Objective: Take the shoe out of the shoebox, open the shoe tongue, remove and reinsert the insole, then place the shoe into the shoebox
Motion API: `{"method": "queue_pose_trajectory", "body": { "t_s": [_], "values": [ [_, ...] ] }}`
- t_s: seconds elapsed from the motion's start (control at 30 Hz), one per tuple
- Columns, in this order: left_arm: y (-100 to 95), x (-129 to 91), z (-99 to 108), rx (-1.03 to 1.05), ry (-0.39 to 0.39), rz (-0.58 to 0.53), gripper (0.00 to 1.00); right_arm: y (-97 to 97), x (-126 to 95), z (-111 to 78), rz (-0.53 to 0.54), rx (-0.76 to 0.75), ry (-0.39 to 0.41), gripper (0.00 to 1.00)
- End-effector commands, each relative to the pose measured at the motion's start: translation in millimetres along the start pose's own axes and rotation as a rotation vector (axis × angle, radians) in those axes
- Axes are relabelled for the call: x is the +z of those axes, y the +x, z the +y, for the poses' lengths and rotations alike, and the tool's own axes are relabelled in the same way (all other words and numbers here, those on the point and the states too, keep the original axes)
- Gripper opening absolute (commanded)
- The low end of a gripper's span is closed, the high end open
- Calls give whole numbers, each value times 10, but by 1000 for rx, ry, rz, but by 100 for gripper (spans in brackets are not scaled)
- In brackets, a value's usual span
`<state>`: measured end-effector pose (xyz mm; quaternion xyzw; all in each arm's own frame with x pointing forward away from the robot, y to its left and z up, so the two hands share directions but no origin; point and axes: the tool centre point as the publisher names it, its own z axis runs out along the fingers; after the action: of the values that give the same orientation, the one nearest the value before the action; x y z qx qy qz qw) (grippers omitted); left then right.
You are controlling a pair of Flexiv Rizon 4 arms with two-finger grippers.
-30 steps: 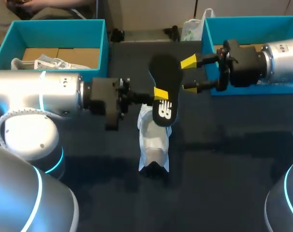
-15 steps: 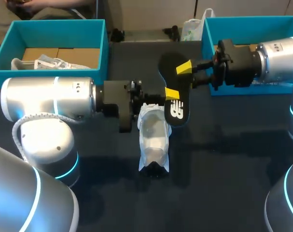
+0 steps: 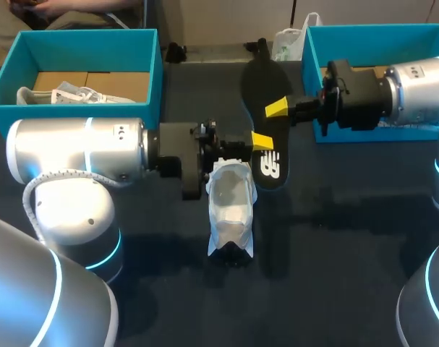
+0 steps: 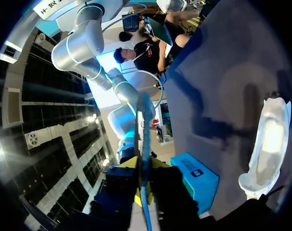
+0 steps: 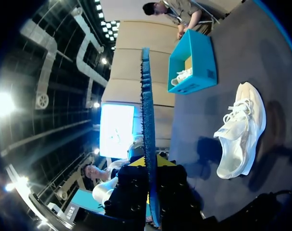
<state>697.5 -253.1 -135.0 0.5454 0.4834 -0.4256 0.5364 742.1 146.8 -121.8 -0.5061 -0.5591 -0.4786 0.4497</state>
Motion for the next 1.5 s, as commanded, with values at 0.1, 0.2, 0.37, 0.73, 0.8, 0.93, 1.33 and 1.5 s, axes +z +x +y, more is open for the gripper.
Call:
{"method": "queue_pose_trajectory", "body": {
  "t_s": [0.1, 0.2, 0.37, 0.73, 0.8, 0.93, 1.33, 1.5],
  "values": [
    [38, -222, 10, -34, -5, 33, 100, -44, -1, 31, -1, 10, 2, 0],
    [63, -311, 42, -47, -19, 45, 100, -57, -11, 46, -4, 15, 0, 0],
    [92, -475, 90, -61, -35, 84, 100, -85, -6, 59, -3, 24, 8, 0],
    [133, -811, 256, -91, -36, 223, 100, -172, 22, 41, 9, 42, 9, 0],
    [124, -850, 286, -106, -17, 271, 100, -198, 35, 31, 13, 45, 10, 0],
    [83, -898, 345, -138, -1, 341, 100, -252, 61, 16, 23, 51, 11, 0],
    [-66, -879, 406, -248, 38, 536, 100, -342, 130, -35, 45, 59, 15, 0],
    [-66, -879, 406, -248, 38, 536, 100, -364, 144, -42, 48, 59, 14, 0]
  ]
}}
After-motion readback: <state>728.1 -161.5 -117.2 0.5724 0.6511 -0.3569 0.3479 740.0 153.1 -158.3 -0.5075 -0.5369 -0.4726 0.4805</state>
